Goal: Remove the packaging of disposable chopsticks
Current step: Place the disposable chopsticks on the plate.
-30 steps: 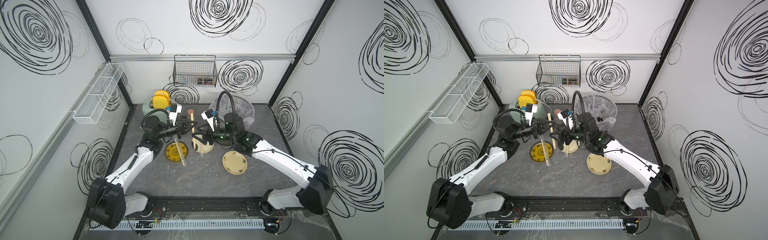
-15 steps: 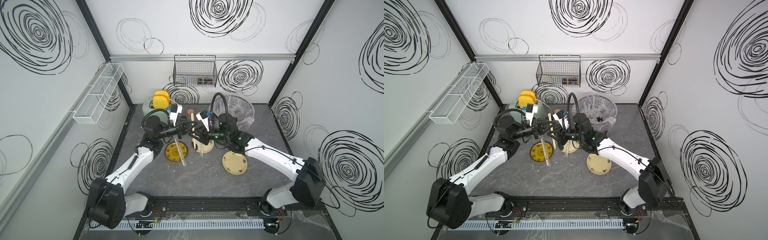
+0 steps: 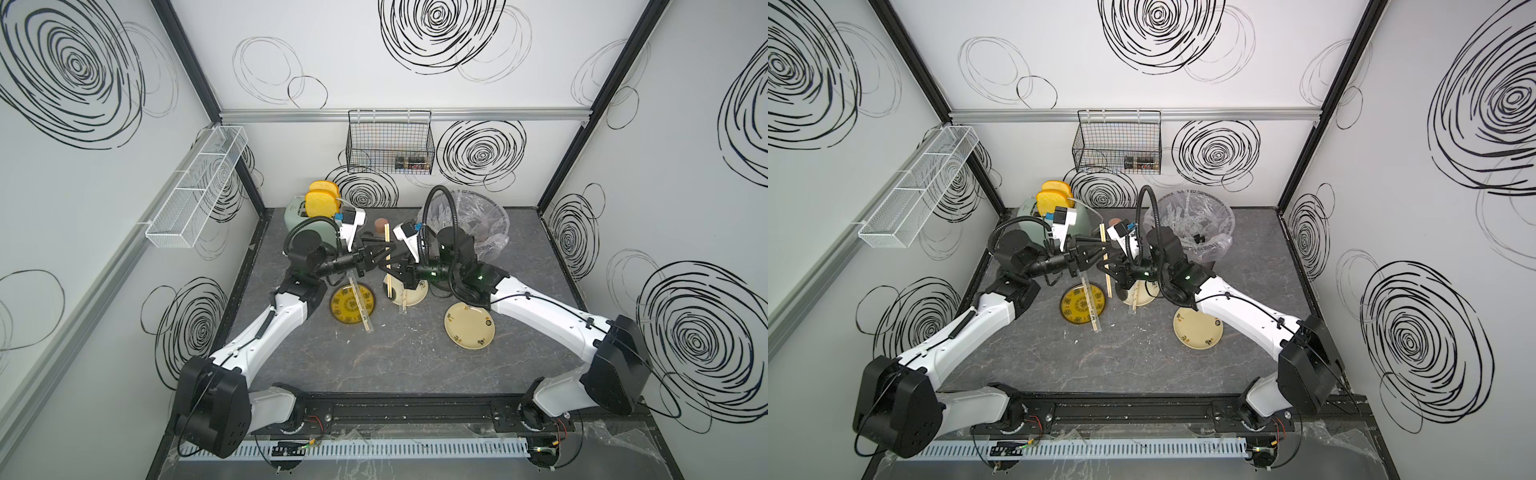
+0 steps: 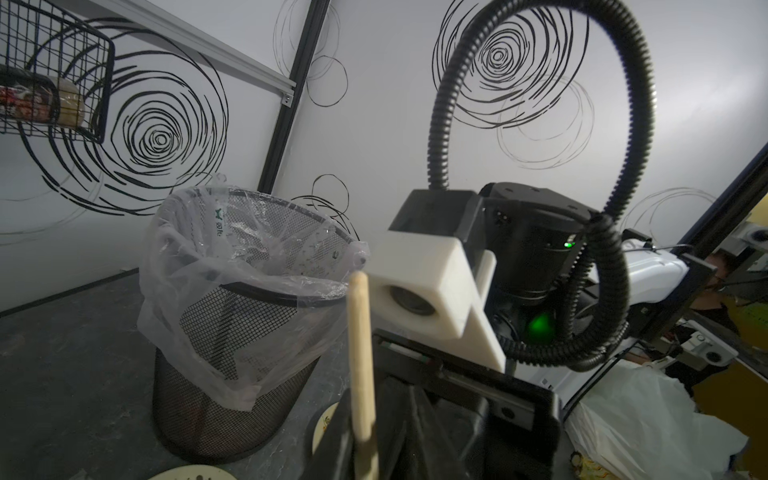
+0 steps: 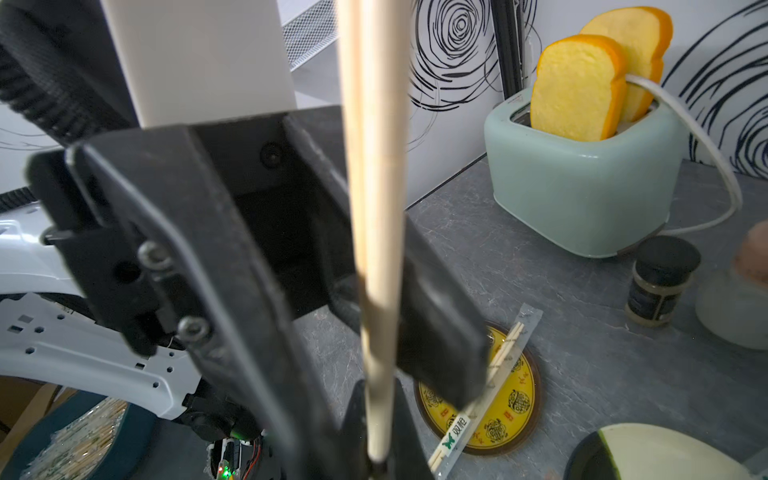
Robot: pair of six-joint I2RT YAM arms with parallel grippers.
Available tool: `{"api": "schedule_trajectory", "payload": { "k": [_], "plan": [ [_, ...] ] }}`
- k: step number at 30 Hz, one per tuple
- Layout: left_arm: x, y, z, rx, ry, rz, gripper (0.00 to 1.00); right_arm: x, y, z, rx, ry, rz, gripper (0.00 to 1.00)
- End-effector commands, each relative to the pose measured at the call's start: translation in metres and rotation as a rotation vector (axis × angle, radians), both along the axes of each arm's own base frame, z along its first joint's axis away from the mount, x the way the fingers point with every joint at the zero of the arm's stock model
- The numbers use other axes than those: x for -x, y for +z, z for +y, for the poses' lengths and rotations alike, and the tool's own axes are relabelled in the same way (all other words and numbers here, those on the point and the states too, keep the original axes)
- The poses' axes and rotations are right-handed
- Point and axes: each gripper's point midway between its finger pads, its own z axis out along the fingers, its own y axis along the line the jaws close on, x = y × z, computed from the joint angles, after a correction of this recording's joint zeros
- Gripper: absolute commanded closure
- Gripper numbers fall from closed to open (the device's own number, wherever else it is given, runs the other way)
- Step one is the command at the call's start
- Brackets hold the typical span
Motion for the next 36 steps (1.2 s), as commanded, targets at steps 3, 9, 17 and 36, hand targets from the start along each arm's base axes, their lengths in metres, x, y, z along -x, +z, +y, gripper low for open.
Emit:
{"api": "schedule_trajectory", "payload": {
  "k": [3, 9, 17, 36],
  "plan": [
    [0.005, 0.024, 0.002, 0.014, 0.010, -0.095, 0.54, -0.004, 0.000, -0.021, 0.001, -0.073, 0.046, 1.00],
    [0.002, 0.021, 0.002, 0.001, 0.018, -0.097, 0.53, 0.006, -0.031, -0.067, 0.092, -0.188, 0.194, 1.00],
    [-0.007, 0.010, 0.004, -0.024, 0.038, -0.060, 0.54, 0.056, -0.090, -0.142, 0.195, -0.373, 0.409, 1.00],
    [-0.006, 0.010, 0.003, -0.028, 0.032, -0.053, 0.53, 0.060, -0.201, -0.227, 0.214, -0.635, 0.809, 1.00]
  ]
}}
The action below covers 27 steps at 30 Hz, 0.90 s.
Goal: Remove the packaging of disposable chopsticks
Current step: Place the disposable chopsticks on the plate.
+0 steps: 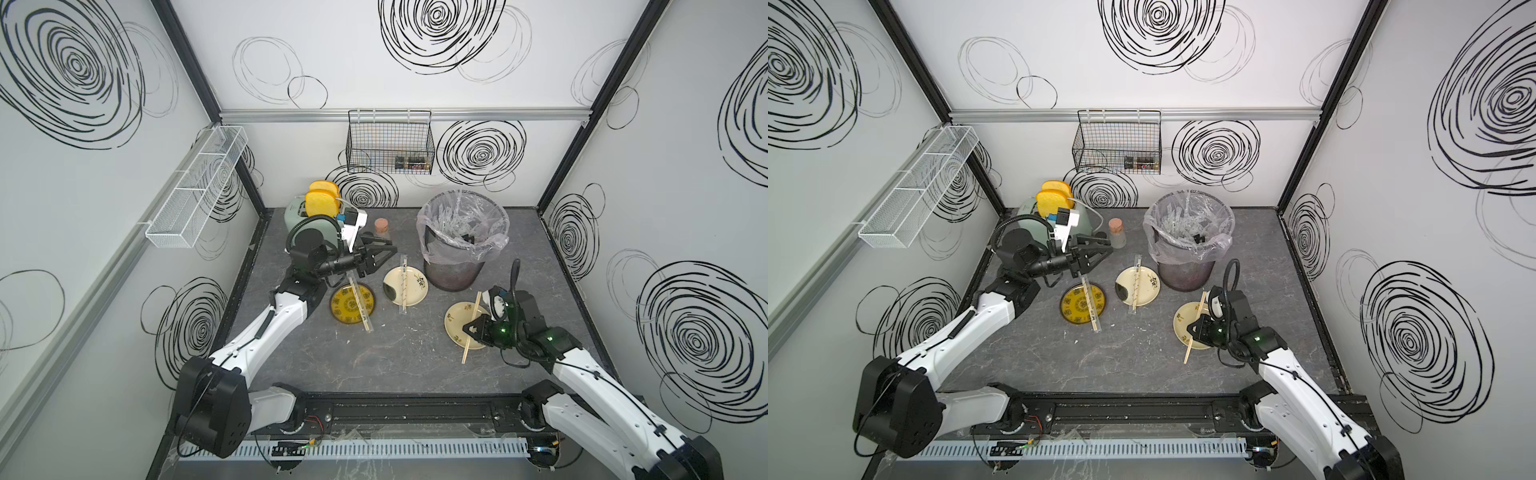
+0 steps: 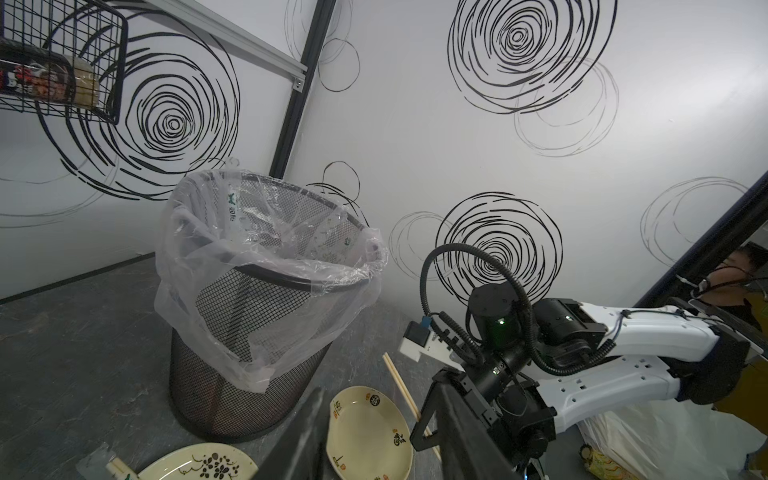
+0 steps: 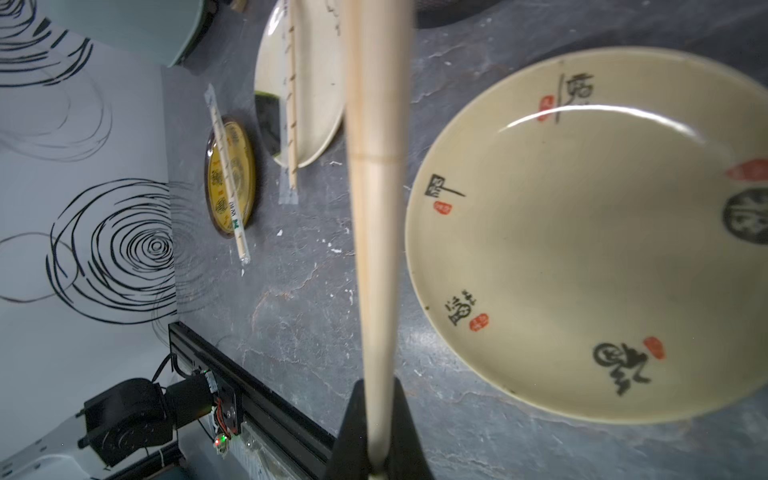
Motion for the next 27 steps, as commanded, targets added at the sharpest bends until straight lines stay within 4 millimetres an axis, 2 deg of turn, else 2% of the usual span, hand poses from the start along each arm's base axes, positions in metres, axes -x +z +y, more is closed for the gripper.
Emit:
{"api": "schedule_trajectory", "payload": {
  "k": [1, 6, 10, 17, 27],
  "plan": [
    [-0.001, 0.018, 0.002, 0.009, 0.005, -0.060, 0.53, -0.014, -0.003, -0.005, -0.007, 0.001, 0.006, 1.00],
    [-0.001, 0.018, 0.002, 0.009, 0.005, -0.059, 0.53, -0.029, -0.024, -0.023, -0.022, -0.057, 0.109, 1.00],
    [-0.002, 0.018, 0.002, 0.008, 0.006, -0.057, 0.53, -0.036, -0.036, -0.022, -0.034, -0.037, 0.152, 1.00],
    [-0.004, 0.015, 0.002, 0.006, 0.007, -0.046, 0.53, -0.051, -0.040, -0.020, -0.036, -0.031, 0.144, 1.00],
    [-0.005, 0.013, 0.001, 0.004, 0.004, -0.039, 0.53, -0.054, -0.061, -0.023, -0.001, -0.032, 0.195, 0.98]
  ]
}}
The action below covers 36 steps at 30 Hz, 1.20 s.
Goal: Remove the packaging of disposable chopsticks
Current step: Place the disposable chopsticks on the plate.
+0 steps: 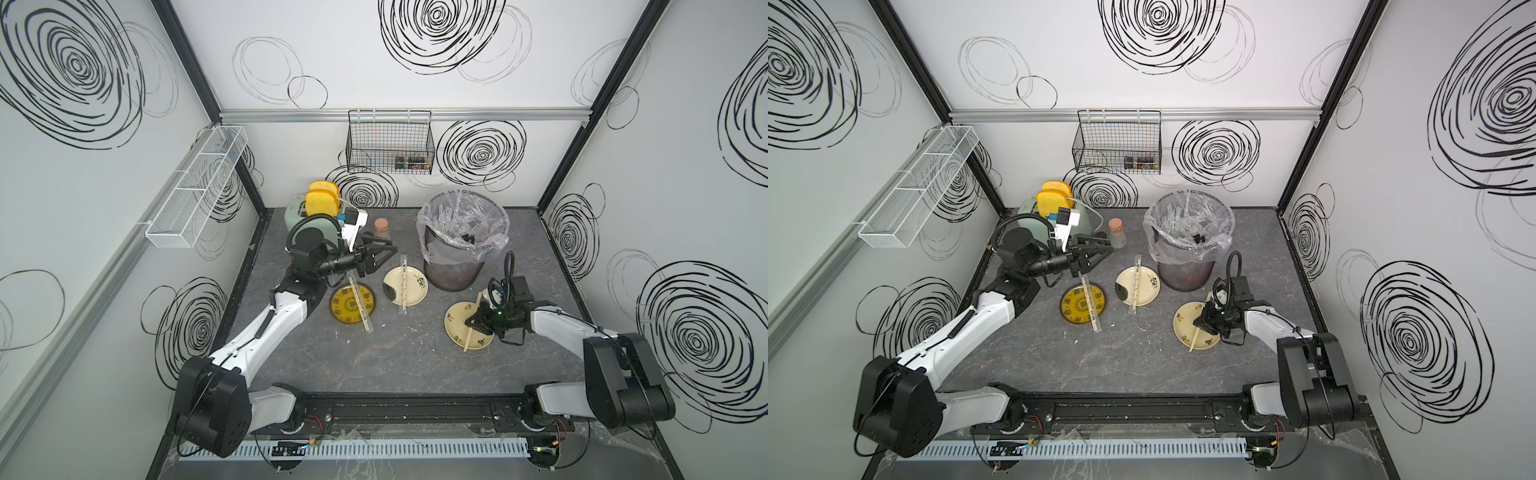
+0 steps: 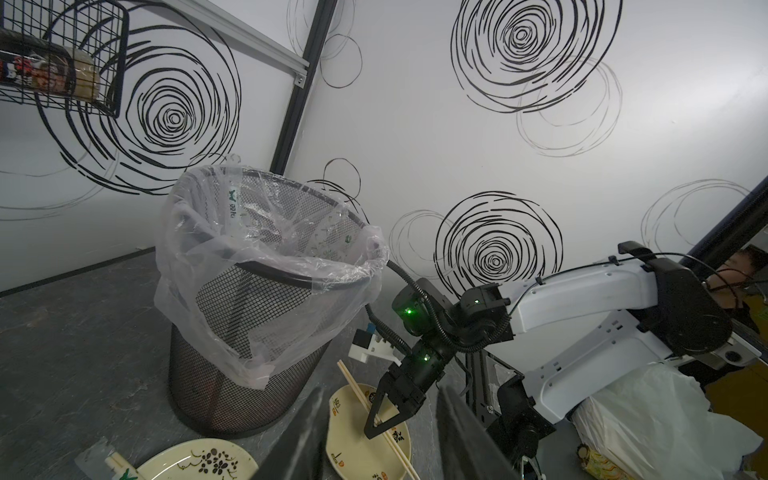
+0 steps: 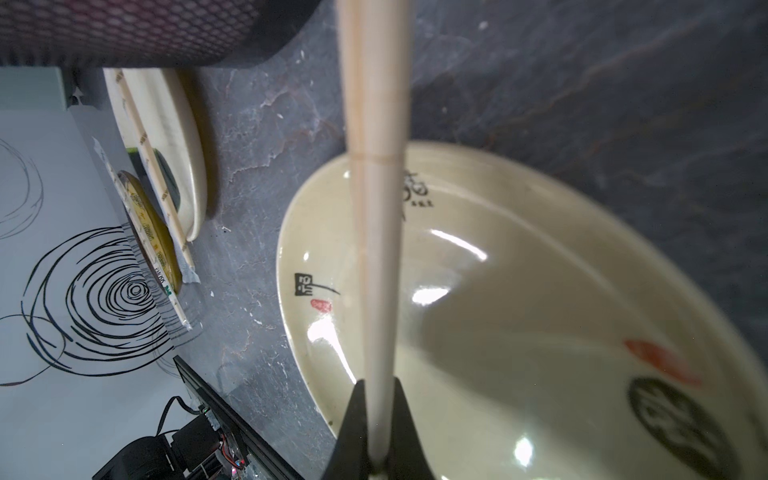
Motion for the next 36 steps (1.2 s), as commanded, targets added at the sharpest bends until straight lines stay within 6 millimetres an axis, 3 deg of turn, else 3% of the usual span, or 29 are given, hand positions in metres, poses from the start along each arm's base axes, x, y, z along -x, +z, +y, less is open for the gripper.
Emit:
{"api": "schedule_trajectory", "payload": {
  "k": [1, 14, 24, 36],
  "plan": [
    [-0.004, 0.015, 0.001, 0.009, 0.004, -0.055, 0.53, -0.009, 0.003, -0.001, 0.009, 0.009, -0.033, 0.96],
    [-0.005, 0.013, 0.001, 0.006, 0.005, -0.048, 0.53, -0.005, -0.009, -0.007, 0.054, 0.014, -0.004, 0.79],
    [-0.006, 0.013, 0.001, 0.005, 0.005, -0.047, 0.53, -0.003, -0.012, -0.009, 0.070, 0.012, 0.000, 0.78],
    [-0.006, 0.011, 0.001, 0.003, 0.007, -0.045, 0.53, -0.003, 0.001, -0.013, 0.087, 0.005, -0.041, 0.68]
  ]
}}
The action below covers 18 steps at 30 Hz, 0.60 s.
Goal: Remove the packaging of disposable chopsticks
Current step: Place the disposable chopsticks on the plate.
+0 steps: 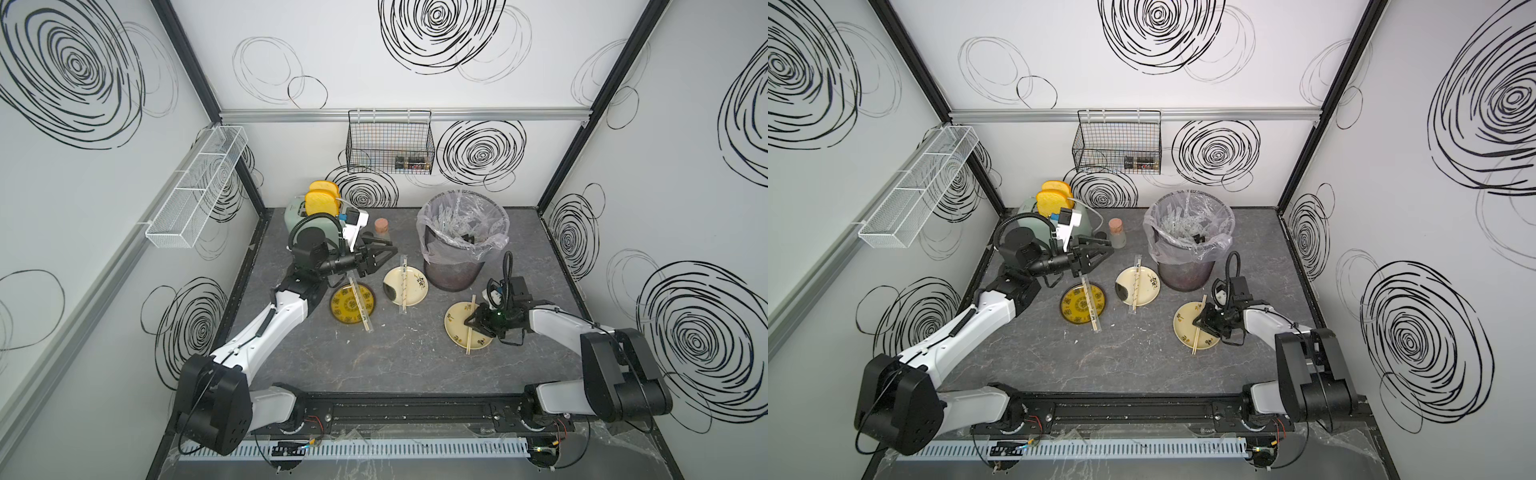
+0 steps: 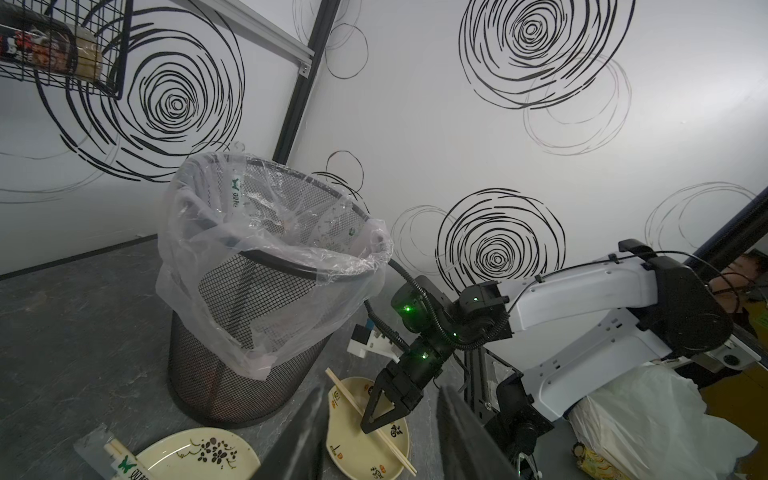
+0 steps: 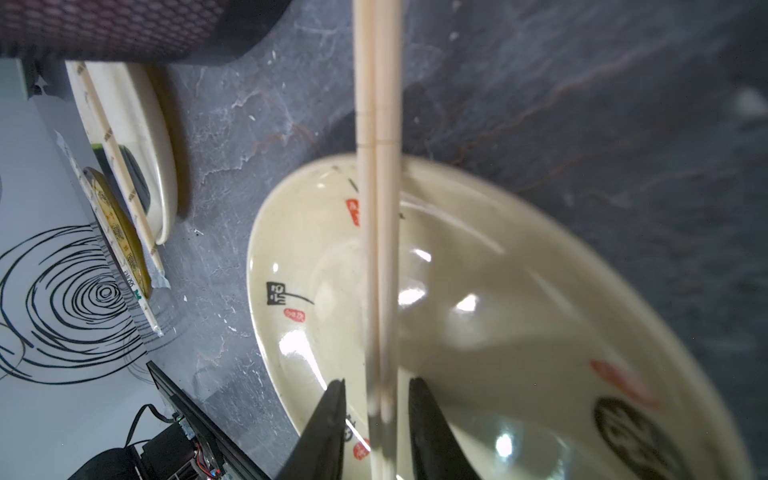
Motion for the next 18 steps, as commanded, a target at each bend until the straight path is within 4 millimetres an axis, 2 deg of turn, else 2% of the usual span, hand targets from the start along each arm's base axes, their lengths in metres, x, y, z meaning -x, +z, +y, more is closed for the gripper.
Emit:
{"api": "schedule_trajectory", "payload": {
  "k": [1, 8, 14, 18],
  "plan": [
    [-0.003, 0.018, 0.001, 0.011, 0.002, -0.073, 0.53, -0.002, 0.008, -0.007, 0.038, -0.011, -0.025, 0.67],
    [-0.004, 0.017, 0.001, 0.008, 0.005, -0.072, 0.53, -0.005, 0.020, -0.009, 0.053, 0.000, -0.064, 0.60],
    [-0.006, 0.015, 0.001, 0.006, 0.013, -0.063, 0.53, -0.012, 0.054, -0.006, 0.040, 0.012, -0.213, 0.58],
    [-0.009, 0.009, -0.001, -0.005, 0.020, -0.049, 0.53, -0.014, 0.076, 0.003, 0.013, 0.047, -0.360, 0.57]
  ]
}}
